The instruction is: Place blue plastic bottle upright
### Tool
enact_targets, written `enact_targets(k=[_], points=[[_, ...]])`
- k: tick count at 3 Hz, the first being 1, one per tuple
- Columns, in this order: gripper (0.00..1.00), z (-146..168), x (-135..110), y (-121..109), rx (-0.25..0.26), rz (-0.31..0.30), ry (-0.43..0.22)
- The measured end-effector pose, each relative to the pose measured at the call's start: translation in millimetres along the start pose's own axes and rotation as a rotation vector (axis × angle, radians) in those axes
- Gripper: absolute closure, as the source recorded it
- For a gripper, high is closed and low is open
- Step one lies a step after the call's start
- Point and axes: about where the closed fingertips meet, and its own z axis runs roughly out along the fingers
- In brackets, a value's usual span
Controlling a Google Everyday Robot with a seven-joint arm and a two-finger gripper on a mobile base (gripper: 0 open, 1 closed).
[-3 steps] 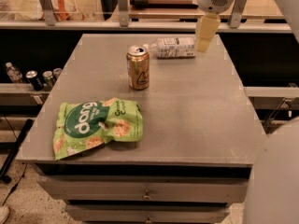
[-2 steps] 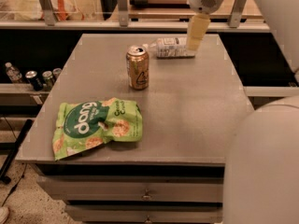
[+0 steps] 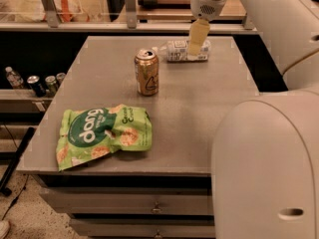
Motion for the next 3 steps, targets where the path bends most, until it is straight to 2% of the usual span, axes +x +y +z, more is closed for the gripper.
enact_targets(k=[1, 2, 3], points=[[0.00, 15.1, -2.7, -7.1, -0.001, 0.028, 0.012], [0.00, 35.9, -9.0, -12.7, -0.020, 0.025, 0.032], [0.00, 42.9, -11.7, -15.6, -0.019, 0.021, 0.030]])
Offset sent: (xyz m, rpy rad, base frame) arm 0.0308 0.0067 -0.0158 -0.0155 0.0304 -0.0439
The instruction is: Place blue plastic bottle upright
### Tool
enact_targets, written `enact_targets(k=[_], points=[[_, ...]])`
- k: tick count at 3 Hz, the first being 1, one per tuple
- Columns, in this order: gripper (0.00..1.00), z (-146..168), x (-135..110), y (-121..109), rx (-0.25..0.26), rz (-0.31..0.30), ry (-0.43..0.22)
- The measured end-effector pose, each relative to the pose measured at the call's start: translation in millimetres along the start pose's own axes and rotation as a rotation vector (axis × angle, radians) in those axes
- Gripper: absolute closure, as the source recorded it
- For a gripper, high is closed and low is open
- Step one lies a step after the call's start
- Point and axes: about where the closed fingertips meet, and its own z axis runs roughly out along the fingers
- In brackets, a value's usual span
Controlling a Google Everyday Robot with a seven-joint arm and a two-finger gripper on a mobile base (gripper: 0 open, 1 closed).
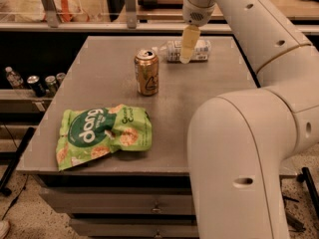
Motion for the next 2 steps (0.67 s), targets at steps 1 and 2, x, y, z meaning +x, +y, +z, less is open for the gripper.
enact_targets(k=[1, 2], points=[[0.00, 4.1, -8.2, -2.1, 0.006, -0.028, -0.009], [0.00, 10.6, -15.3, -0.7, -0.003, -0.057, -0.009]])
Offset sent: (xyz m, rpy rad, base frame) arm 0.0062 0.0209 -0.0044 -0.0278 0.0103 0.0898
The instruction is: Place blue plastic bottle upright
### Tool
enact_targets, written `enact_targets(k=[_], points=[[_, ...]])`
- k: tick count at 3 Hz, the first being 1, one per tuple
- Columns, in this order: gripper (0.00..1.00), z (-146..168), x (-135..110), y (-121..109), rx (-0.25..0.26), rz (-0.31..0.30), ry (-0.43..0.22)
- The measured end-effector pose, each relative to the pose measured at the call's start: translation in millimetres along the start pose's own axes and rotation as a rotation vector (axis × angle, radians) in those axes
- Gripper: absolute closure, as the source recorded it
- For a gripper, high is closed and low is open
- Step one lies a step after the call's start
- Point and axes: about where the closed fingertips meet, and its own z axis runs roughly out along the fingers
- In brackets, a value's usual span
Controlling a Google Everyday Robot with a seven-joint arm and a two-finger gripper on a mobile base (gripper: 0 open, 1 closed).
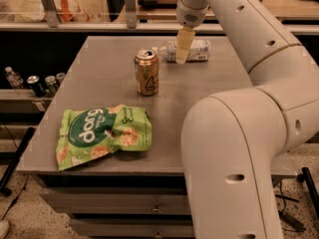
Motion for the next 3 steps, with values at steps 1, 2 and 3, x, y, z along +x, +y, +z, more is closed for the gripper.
enact_targets(k=[1, 2, 3], points=[[0.00, 9.7, -3.8, 1.1, -0.013, -0.022, 0.016], [0.00, 18.7, -1.7, -0.6, -0.013, -0.043, 0.046], [0.00, 25.2, 6.0, -3.5, -0.010, -0.063, 0.070]])
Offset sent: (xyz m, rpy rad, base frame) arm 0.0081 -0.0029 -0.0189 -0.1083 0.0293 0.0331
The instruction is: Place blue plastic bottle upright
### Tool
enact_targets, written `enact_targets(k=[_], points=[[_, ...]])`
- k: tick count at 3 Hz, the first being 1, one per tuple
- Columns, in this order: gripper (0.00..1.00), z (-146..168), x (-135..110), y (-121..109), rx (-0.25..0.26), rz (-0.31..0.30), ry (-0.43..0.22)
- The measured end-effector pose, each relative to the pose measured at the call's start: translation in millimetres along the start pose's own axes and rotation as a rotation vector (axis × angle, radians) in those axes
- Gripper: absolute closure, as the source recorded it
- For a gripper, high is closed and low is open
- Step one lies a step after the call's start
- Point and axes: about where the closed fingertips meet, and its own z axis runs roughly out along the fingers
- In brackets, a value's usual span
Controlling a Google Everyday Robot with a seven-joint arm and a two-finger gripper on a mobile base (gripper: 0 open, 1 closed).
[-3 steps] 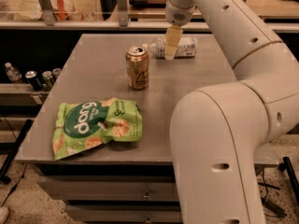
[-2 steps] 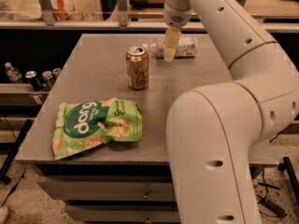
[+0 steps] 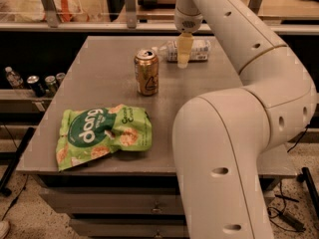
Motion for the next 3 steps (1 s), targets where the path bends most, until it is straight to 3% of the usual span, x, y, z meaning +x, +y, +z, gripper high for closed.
enact_targets(k=[3], points=[[0.00, 14.8, 12.5, 2.8, -0.031, -0.065, -0.003]])
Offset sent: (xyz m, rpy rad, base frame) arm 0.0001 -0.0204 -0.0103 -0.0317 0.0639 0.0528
